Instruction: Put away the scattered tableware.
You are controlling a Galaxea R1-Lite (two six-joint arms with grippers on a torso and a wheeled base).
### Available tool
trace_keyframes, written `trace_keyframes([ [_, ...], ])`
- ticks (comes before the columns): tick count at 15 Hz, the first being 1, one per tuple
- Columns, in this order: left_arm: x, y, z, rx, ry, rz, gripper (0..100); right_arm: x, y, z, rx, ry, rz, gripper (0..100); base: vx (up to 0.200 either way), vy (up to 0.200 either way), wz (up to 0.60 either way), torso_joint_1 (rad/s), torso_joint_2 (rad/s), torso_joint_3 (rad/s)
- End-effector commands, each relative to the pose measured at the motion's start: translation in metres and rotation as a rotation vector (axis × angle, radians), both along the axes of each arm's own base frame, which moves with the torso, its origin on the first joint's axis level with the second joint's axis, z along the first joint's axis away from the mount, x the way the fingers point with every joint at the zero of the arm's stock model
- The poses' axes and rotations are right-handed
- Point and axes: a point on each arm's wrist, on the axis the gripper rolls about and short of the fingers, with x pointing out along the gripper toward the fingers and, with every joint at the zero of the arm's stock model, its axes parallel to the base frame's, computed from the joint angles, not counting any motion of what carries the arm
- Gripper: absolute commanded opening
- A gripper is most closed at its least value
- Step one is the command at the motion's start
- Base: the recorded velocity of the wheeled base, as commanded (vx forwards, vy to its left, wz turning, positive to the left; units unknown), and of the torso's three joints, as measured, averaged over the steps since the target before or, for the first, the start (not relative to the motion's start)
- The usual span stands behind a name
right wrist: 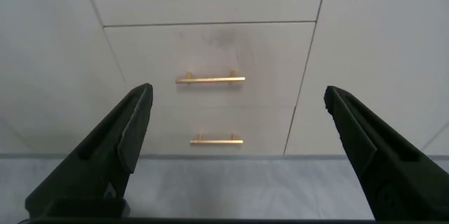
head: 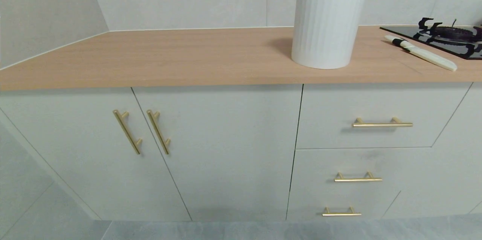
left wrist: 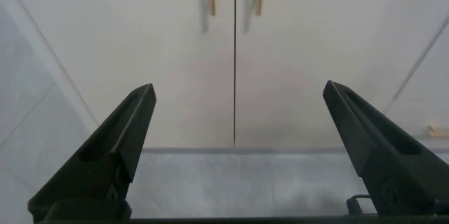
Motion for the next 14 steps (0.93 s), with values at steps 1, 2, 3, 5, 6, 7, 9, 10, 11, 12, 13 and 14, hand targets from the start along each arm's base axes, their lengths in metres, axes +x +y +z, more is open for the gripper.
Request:
trace_keyframes([
  [1,0.0,0.0,0.0,0.0,0.0,0.0,100,0.0002,0.0,0.0,0.0,0.002,0.002,100,0.2,0.0,0.0,0.002,0.01,0.002],
  [2,0.0,0.0,0.0,0.0,0.0,0.0,100,0.0002,0.0,0.0,0.0,0.002,0.003,100,0.2,0.0,0.0,-0.007,0.01,0.002],
  [3,0.0,0.0,0.0,0.0,0.0,0.0,100,0.0002,0.0,0.0,0.0,0.002,0.0,100,0.2,0.0,0.0,-0.007,0.0,-0.002],
  [5,0.0,0.0,0.0,0.0,0.0,0.0,100,0.0002,0.0,0.0,0.0,0.002,0.002,100,0.2,0.0,0.0,0.0,0.0,0.007],
  [6,0.0,0.0,0.0,0.0,0.0,0.0,100,0.0002,0.0,0.0,0.002,0.002,0.002,100,0.0,0.0,0.0,0.0,0.0,0.0],
  [7,0.0,0.0,0.0,-0.002,0.0,0.0,100,0.0002,0.0,0.0,0.002,0.002,0.0,100,0.0,0.0,0.0,0.0,0.0,0.0],
  [9,0.0,0.0,0.0,-0.002,0.0,0.0,100,0.0002,0.0,0.0,0.002,0.002,0.0,100,0.0,0.0,0.0,0.0,0.0,0.0],
  [10,0.0,0.0,0.0,-0.002,0.0,0.0,100,0.0002,0.0,0.0,0.002,0.002,0.0,100,0.0,0.0,0.0,0.0,0.0,0.0],
  [11,0.0,0.0,0.0,-0.003,0.0,0.0,100,0.0002,0.0,0.0,0.002,0.002,0.0,100,0.0,0.0,0.0,0.0,0.0,0.0],
  [12,0.0,0.0,0.0,-0.003,0.0,0.0,100,0.0002,0.0,0.0,0.002,0.002,0.0,100,0.0,0.0,0.0,0.0,0.0,0.0],
  [13,0.0,0.0,-0.0001,-0.002,0.002,0.0,100,0.0002,0.0,0.0,0.002,0.002,0.0,100,0.0,0.0,0.0,0.0,0.0,0.0],
  [14,0.0,0.0,-0.0001,0.0,0.002,0.0,100,0.0002,0.0,0.0,0.002,0.002,0.0,100,0.0,0.0,0.0,0.0,0.0,0.0],
])
